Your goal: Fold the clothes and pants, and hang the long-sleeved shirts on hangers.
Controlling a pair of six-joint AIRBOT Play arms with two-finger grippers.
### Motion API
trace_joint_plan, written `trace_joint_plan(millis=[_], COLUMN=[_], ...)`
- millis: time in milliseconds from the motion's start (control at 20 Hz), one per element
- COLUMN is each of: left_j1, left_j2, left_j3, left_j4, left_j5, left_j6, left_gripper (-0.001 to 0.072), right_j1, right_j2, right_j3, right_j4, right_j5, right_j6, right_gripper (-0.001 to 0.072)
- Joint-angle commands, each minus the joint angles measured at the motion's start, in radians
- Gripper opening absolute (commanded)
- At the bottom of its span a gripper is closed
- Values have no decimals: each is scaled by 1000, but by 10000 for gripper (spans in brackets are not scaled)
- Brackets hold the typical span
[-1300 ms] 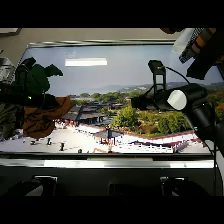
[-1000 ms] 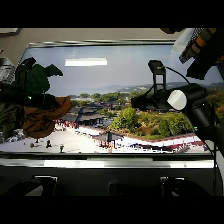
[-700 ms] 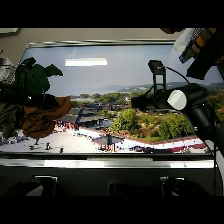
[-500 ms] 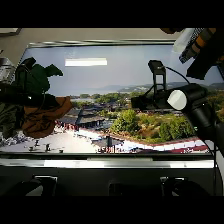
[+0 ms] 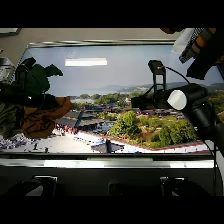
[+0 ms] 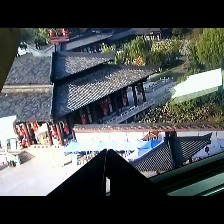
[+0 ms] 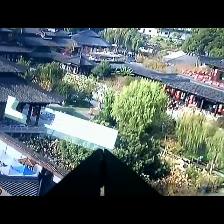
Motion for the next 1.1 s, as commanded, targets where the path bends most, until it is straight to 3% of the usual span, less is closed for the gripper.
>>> trace_joint_plan(millis=[0,50,150,200,300,400,600,800,900,1050], left_j1=[0,2,19,32,56,107,298,381,381,371], left_j2=[-2,-5,-20,-27,-34,-36,-89,-244,-324,-411], left_j3=[0,0,0,-4,-6,-6,-36,-54,-53,-53], left_j4=[0,24,142,209,368,495,481,478,456,381], left_j5=[-6,-24,-58,-82,-111,-89,58,114,150,192], left_j6=[-39,-101,-160,-202,-249,-248,-286,-289,-289,-288], left_gripper=[53,215,264,348,720,720,720,720,720,720], right_j1=[1,1,1,1,1,1,1,1,1,1], right_j2=[0,0,1,0,1,0,0,0,0,0], right_j3=[1,1,1,1,1,1,1,1,1,1], right_j4=[0,0,2,1,1,1,1,2,4,9], right_j5=[0,0,-3,-3,-2,-2,-1,2,9,21], right_j6=[0,0,4,4,4,4,4,4,13,16], right_gripper=[32,32,32,32,32,32,35,38,126,147])
